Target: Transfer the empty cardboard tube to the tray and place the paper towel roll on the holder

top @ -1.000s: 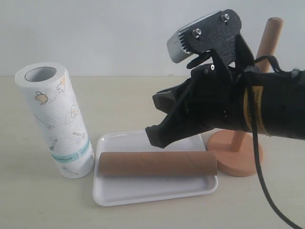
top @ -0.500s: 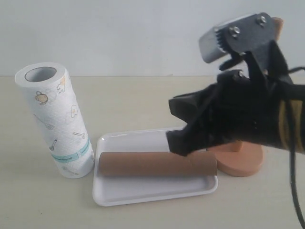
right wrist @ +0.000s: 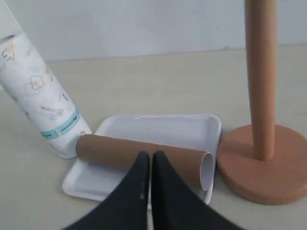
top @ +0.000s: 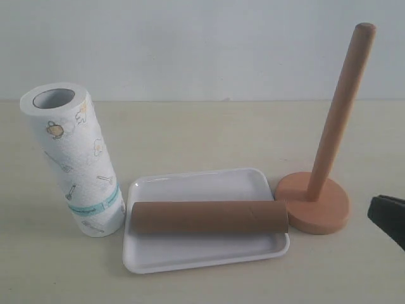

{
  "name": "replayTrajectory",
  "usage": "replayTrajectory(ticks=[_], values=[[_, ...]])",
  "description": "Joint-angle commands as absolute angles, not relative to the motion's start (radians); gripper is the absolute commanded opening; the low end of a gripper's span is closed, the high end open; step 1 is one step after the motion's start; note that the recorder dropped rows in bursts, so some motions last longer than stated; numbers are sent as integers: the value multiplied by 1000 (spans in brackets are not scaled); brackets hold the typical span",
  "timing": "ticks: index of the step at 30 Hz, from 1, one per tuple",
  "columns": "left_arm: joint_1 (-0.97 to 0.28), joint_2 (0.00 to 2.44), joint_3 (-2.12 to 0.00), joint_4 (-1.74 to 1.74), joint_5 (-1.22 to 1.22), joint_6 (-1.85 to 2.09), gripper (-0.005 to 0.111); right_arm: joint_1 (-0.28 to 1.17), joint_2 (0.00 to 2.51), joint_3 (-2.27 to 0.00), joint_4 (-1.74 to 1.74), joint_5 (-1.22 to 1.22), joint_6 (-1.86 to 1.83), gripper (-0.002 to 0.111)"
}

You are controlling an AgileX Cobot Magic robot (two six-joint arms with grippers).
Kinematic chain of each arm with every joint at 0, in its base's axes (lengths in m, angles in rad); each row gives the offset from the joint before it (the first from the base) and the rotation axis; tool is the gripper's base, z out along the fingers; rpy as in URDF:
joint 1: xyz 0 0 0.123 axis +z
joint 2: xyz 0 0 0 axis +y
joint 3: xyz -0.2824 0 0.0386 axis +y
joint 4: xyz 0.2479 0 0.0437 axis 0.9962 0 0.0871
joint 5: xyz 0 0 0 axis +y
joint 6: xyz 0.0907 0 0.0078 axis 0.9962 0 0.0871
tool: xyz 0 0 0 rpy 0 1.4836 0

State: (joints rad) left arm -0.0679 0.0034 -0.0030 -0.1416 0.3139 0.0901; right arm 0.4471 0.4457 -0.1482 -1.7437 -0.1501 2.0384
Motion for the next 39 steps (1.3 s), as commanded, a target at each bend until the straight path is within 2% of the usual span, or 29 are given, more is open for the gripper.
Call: replayTrajectory(ticks=[1,8,16,27,30,35,39], values=[[-63,0,0,-146,311,92,4,368,295,-80,-1744,-182,2042,1],[-63,0,0,-146,311,92,4,357,96,-3,-1744,-149,2040,1],[-63,0,0,-146,311,92,4,357,92,0,-1744,-112,2042,1],[-63,0,0,-146,311,93,4,357,92,0,-1669,70,2078,1],[-63,0,0,-146,311,91,4,357,92,0,-1333,82,1806,1],[-63,0,0,-146,311,93,4,357,59,0,-595,11,927,1],[-63,0,0,-146,311,93,4,357,13,0,-104,11,453,1]])
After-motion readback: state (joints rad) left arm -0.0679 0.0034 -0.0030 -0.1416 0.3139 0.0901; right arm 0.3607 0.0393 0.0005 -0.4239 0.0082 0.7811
